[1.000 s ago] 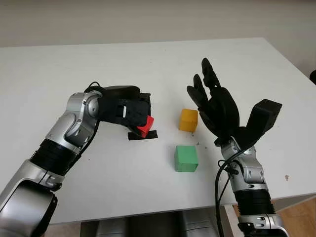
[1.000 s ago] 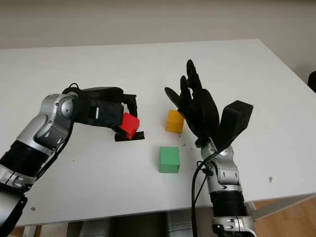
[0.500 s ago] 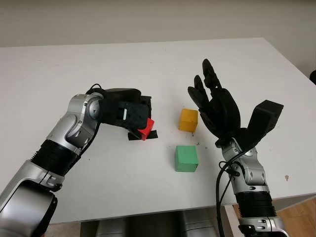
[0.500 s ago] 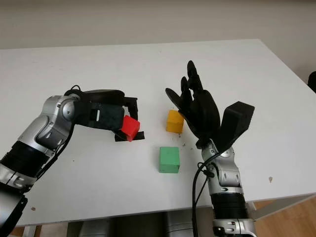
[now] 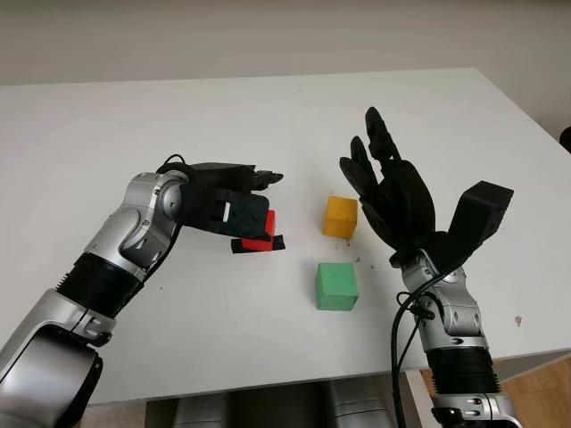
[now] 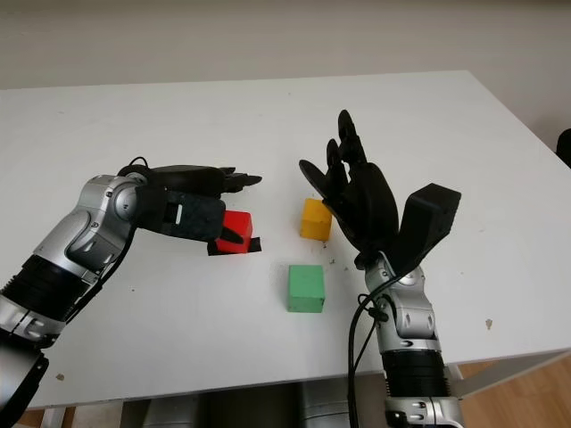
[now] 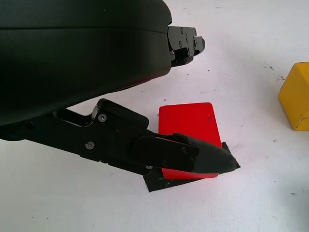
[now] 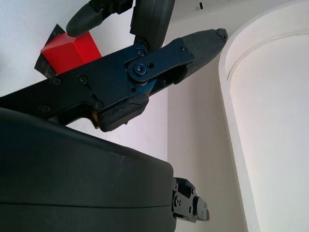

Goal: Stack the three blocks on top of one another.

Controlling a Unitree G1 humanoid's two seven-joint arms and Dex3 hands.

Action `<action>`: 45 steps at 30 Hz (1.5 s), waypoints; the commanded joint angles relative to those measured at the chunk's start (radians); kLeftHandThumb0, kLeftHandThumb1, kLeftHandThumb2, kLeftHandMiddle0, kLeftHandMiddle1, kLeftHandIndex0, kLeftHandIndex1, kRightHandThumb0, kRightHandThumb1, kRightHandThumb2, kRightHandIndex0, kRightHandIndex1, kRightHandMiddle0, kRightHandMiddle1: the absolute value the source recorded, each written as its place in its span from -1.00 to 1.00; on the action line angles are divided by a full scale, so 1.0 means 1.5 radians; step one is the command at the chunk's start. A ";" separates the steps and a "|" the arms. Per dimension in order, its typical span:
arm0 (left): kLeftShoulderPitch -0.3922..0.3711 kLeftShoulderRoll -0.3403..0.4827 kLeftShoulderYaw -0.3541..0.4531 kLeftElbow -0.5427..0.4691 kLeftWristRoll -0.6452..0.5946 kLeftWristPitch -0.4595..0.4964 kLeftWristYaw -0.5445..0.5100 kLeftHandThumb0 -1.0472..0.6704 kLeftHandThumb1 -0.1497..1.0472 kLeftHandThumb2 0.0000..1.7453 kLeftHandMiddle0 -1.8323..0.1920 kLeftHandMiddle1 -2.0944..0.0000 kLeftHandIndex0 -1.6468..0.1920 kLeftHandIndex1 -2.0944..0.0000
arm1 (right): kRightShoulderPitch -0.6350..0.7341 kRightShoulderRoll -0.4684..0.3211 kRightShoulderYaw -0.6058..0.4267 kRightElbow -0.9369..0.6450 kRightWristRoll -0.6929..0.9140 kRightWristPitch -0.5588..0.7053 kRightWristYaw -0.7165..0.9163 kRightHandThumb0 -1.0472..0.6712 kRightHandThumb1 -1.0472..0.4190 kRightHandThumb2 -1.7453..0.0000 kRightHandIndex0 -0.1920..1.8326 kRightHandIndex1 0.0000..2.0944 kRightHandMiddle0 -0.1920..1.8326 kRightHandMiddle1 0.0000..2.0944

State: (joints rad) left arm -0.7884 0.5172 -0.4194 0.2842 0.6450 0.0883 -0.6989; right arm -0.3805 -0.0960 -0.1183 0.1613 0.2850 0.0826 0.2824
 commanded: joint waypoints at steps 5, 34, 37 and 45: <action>0.004 0.029 0.041 -0.067 -0.044 0.023 -0.037 -0.88 1.00 -0.52 1.00 1.00 1.00 1.00 | 0.005 -0.005 -0.005 -0.014 0.001 -0.002 0.002 -0.77 -0.84 0.94 -1.00 -1.00 -1.00 -0.98; 0.225 -0.081 0.376 -0.302 -0.315 0.162 0.336 -0.68 1.00 -0.30 1.00 1.00 1.00 0.99 | -0.103 -0.163 -0.036 0.080 -0.057 -0.019 0.041 -0.54 -0.74 0.95 -0.85 -0.92 -0.85 -0.90; 0.251 -0.083 0.381 -0.310 -0.330 0.153 0.341 -0.69 1.00 -0.32 1.00 1.00 1.00 1.00 | -0.124 -0.211 -0.027 0.103 -0.088 -0.023 0.069 -0.50 -0.72 0.95 -0.80 -0.90 -0.83 -0.89; 0.309 -0.103 0.394 -0.344 -0.361 0.123 0.365 -0.66 1.00 -0.35 0.99 0.98 0.94 0.95 | -0.191 -0.320 0.015 0.201 -0.184 -0.118 0.140 -0.44 -0.61 0.96 -0.68 -0.87 -0.70 -0.87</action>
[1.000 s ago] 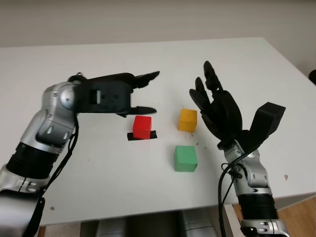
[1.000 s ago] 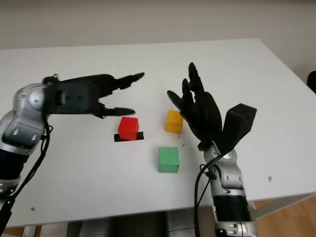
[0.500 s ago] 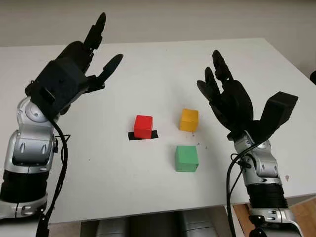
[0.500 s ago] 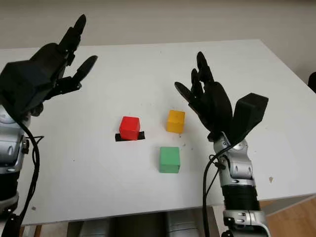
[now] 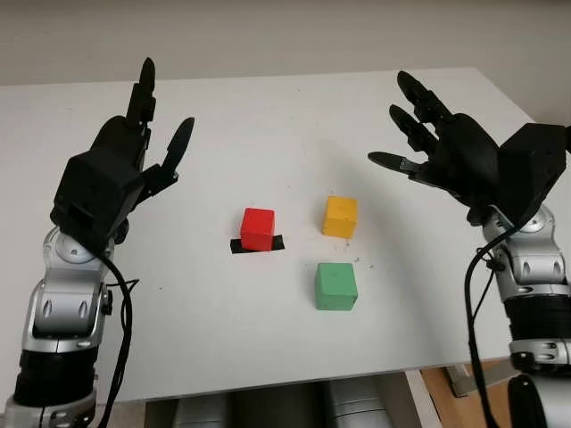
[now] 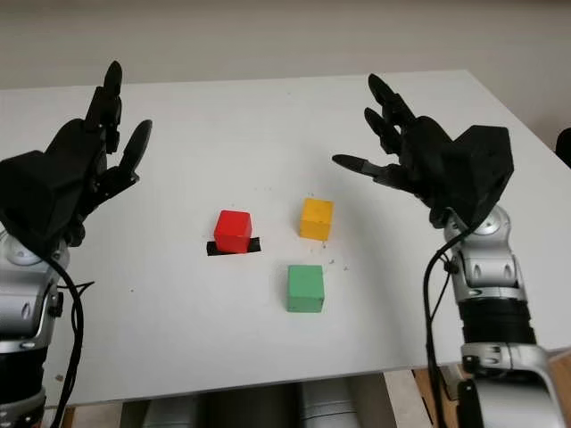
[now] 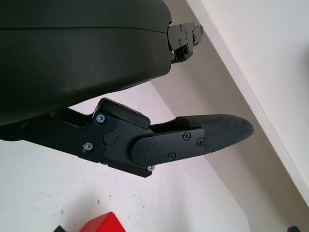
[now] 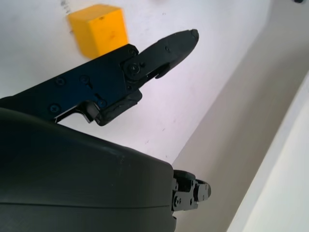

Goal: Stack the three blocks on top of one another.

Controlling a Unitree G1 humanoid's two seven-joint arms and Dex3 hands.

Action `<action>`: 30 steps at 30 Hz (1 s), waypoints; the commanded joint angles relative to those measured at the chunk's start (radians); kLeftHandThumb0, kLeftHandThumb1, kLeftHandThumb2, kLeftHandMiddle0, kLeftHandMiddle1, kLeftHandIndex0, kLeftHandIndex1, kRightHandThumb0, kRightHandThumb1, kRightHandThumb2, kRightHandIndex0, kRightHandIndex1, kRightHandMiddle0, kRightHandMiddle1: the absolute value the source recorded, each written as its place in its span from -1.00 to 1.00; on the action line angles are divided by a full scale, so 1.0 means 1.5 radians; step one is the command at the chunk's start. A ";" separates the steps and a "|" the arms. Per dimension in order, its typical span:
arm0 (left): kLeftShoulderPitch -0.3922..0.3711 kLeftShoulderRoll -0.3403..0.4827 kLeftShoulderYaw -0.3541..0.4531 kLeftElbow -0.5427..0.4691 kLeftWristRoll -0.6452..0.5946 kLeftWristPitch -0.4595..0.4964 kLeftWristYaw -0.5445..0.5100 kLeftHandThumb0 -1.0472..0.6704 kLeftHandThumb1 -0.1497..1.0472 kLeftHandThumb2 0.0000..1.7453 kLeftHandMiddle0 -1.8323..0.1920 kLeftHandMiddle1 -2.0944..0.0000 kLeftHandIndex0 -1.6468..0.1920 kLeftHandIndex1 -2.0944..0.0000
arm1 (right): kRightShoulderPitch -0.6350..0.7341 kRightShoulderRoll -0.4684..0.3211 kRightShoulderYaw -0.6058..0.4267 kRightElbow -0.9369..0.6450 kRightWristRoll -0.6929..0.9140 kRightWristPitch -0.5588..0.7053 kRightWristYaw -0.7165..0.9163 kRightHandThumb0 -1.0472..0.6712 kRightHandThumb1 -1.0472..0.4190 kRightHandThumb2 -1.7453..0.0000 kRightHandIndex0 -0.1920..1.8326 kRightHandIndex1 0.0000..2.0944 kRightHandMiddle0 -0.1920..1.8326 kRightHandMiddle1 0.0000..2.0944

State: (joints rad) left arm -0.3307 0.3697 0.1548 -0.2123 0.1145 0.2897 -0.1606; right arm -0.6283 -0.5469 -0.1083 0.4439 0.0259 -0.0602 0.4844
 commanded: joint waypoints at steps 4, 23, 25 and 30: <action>0.014 -0.014 0.017 -0.013 -0.018 -0.019 0.021 -0.66 1.00 -0.38 0.99 0.96 0.94 0.95 | -0.065 -0.057 0.041 0.062 -0.073 -0.092 0.010 -0.51 -0.58 0.95 -0.62 -0.86 -0.65 -0.87; 0.025 -0.012 0.006 0.008 -0.010 -0.017 0.034 -0.64 1.00 -0.38 1.00 0.97 0.98 0.95 | -0.199 -0.135 0.161 0.149 -0.248 -0.308 0.036 -0.51 -0.56 0.93 -0.58 -0.92 -0.55 -0.89; 0.023 -0.008 0.004 0.013 -0.004 -0.020 0.035 -0.65 1.00 -0.37 0.99 0.97 0.97 0.95 | -0.208 -0.142 0.179 0.152 -0.281 -0.350 0.019 -0.52 -0.58 0.93 -0.59 -0.93 -0.53 -0.89; 0.019 -0.008 0.001 0.015 0.004 -0.020 0.035 -0.65 1.00 -0.36 1.00 0.96 0.97 0.95 | -0.236 -0.142 0.215 0.198 -0.328 -0.458 -0.016 -0.43 -0.57 0.94 -0.56 -0.92 -0.47 -0.88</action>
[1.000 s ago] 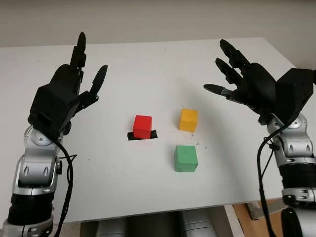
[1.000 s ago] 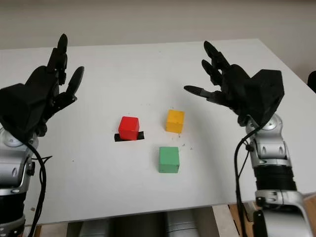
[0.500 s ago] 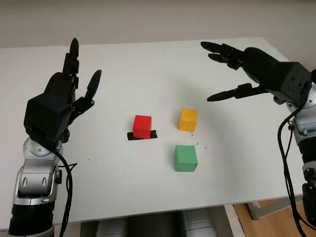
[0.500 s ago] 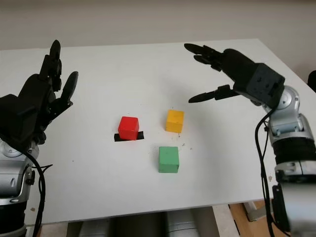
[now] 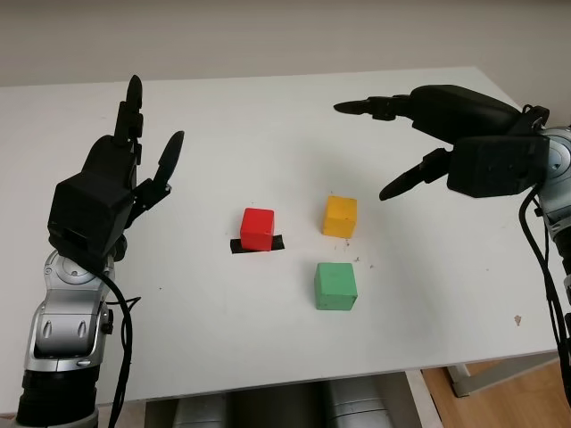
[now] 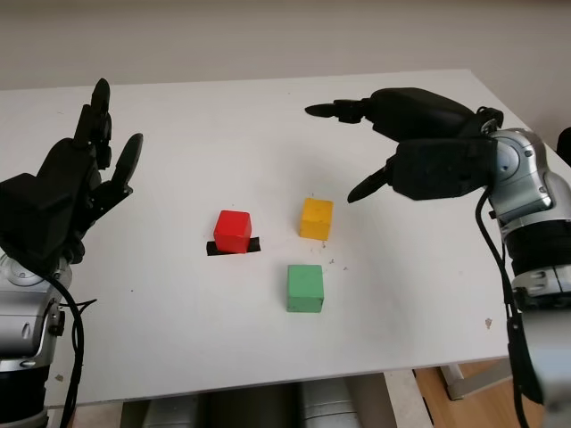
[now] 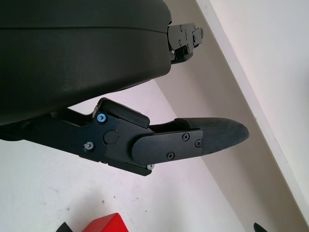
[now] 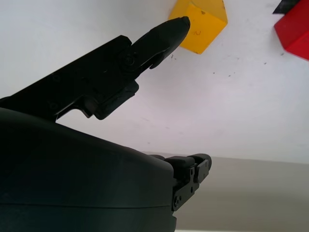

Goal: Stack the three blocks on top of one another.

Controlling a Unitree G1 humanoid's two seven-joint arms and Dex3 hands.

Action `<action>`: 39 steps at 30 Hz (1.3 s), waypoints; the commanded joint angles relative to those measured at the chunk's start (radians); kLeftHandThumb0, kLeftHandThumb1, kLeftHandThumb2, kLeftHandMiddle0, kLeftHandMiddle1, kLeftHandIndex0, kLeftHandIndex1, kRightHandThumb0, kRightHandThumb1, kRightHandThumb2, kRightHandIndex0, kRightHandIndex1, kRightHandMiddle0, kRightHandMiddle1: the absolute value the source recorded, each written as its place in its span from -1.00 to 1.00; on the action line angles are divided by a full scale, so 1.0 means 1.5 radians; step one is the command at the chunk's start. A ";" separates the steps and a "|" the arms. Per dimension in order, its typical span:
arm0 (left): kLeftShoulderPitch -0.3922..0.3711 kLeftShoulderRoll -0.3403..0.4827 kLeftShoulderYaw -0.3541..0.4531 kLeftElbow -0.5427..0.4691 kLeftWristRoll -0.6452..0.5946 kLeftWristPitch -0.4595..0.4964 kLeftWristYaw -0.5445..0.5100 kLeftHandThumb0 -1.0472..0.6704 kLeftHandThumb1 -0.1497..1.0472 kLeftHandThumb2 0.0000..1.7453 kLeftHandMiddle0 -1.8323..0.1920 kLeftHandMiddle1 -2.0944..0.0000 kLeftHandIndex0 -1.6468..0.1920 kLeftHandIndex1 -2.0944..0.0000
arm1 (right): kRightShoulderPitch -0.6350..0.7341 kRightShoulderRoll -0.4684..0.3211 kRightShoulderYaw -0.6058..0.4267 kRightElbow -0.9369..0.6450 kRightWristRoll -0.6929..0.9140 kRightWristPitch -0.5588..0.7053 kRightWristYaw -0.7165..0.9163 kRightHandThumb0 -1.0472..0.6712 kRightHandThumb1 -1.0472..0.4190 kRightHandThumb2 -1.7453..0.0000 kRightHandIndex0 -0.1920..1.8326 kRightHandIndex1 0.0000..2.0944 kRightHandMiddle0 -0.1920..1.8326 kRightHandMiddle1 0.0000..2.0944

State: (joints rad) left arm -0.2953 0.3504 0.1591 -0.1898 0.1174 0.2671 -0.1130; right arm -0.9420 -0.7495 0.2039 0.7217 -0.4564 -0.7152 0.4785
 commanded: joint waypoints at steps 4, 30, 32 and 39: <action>-0.003 0.005 -0.001 -0.005 0.002 0.001 0.002 -0.66 1.00 -0.37 1.00 0.97 0.96 0.95 | -0.050 -0.004 0.035 0.056 -0.044 -0.078 -0.043 -0.35 -0.57 0.94 -0.54 -0.92 -0.43 -0.88; -0.001 0.005 -0.006 -0.001 0.007 0.001 -0.001 -0.66 1.00 -0.37 0.98 0.95 0.96 0.95 | -0.113 0.004 0.234 0.157 -0.354 -0.162 -0.337 -0.37 -0.69 0.92 -0.69 -0.98 -0.44 -0.94; 0.000 0.005 -0.006 -0.003 0.007 0.001 -0.001 -0.66 1.00 -0.37 0.99 0.95 0.96 0.95 | -0.119 0.006 0.255 0.168 -0.379 -0.156 -0.367 -0.38 -0.71 0.92 -0.71 -0.98 -0.45 -0.95; 0.005 0.007 -0.006 -0.009 0.009 0.005 -0.003 -0.67 1.00 -0.36 0.99 0.95 0.96 0.95 | -0.138 0.023 0.318 0.227 -0.445 -0.135 -0.481 -0.39 -0.75 0.93 -0.73 -0.97 -0.44 -0.94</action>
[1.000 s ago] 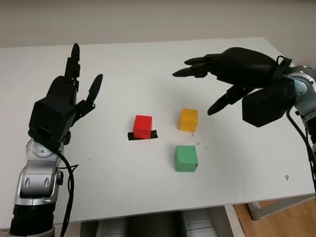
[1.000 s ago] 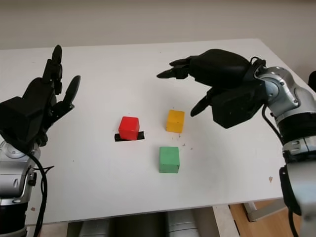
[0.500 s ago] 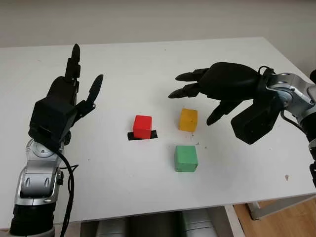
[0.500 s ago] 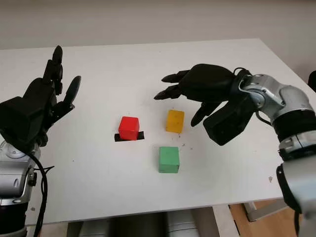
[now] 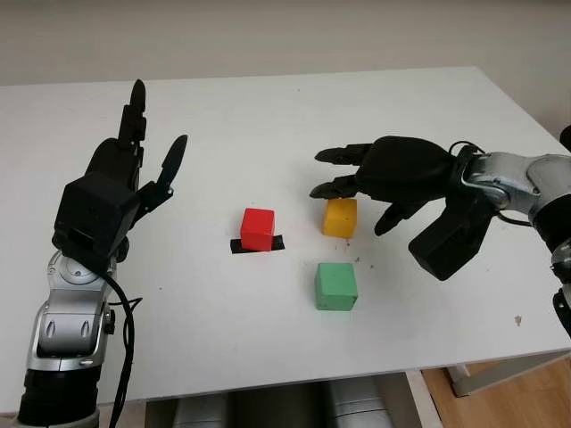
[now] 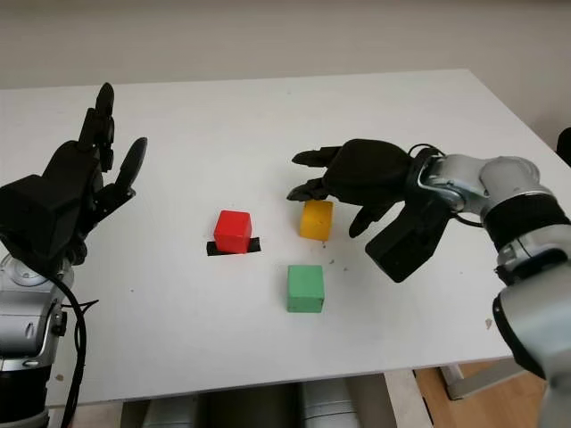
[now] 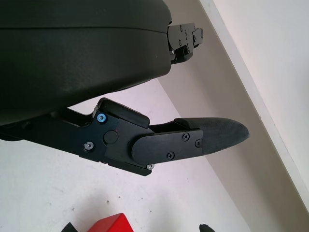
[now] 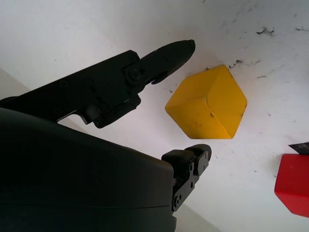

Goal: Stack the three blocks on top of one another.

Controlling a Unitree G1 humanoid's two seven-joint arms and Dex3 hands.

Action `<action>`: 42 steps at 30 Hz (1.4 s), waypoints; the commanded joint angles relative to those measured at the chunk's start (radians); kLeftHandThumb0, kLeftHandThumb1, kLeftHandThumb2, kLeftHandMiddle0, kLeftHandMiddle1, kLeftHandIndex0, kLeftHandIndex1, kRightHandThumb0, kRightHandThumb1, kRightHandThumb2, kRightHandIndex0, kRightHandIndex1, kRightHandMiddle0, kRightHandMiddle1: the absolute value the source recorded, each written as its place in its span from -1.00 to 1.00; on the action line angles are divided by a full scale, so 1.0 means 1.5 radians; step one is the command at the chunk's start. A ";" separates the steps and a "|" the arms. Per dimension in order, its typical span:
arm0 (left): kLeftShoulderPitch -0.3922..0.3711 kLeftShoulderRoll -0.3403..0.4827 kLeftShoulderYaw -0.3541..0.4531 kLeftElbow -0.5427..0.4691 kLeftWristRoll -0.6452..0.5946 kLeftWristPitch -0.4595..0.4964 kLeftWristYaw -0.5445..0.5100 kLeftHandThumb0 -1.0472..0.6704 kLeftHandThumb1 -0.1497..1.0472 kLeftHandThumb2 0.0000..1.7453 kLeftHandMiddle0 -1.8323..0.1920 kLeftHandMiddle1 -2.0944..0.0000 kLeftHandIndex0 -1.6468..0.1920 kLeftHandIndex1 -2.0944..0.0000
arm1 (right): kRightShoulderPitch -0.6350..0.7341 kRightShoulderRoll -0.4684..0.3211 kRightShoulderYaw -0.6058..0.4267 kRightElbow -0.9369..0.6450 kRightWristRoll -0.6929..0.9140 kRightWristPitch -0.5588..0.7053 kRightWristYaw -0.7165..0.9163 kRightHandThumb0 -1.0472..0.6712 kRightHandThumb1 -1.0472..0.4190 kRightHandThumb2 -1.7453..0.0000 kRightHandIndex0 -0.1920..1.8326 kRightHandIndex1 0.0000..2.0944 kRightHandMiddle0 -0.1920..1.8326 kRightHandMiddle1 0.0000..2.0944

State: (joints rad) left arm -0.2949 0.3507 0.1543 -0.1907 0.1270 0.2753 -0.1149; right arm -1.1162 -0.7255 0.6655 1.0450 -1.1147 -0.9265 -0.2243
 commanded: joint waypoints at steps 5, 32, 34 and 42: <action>0.005 0.005 -0.002 -0.013 0.000 0.004 -0.003 -0.67 1.00 -0.35 1.00 0.97 0.97 0.95 | -0.030 0.021 0.028 0.048 -0.005 0.007 -0.039 -0.38 -0.77 0.93 -0.75 -0.97 -0.41 -0.93; 0.007 0.003 -0.012 -0.006 0.021 0.003 0.001 -0.67 1.00 -0.35 0.97 0.95 0.95 0.95 | -0.031 0.027 0.035 0.070 0.024 -0.020 -0.122 -0.28 -0.86 0.94 -0.62 -0.94 -0.28 -0.25; 0.006 0.002 -0.013 -0.005 0.021 0.003 0.001 -0.67 1.00 -0.35 0.97 0.95 0.95 0.95 | -0.032 0.026 0.040 0.069 0.015 -0.018 -0.141 -0.28 -0.87 0.94 -0.58 -0.94 -0.34 0.07; 0.007 0.000 -0.013 -0.006 0.019 0.003 0.003 -0.66 1.00 -0.35 0.97 0.95 0.95 0.95 | -0.038 0.024 0.059 0.078 0.003 -0.012 -0.169 -0.27 -0.87 0.94 -0.55 -0.94 -0.34 0.23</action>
State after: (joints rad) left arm -0.2889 0.3506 0.1367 -0.1931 0.1555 0.2855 -0.1166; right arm -1.1431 -0.6786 0.7489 1.1581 -1.1065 -0.9487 -0.4710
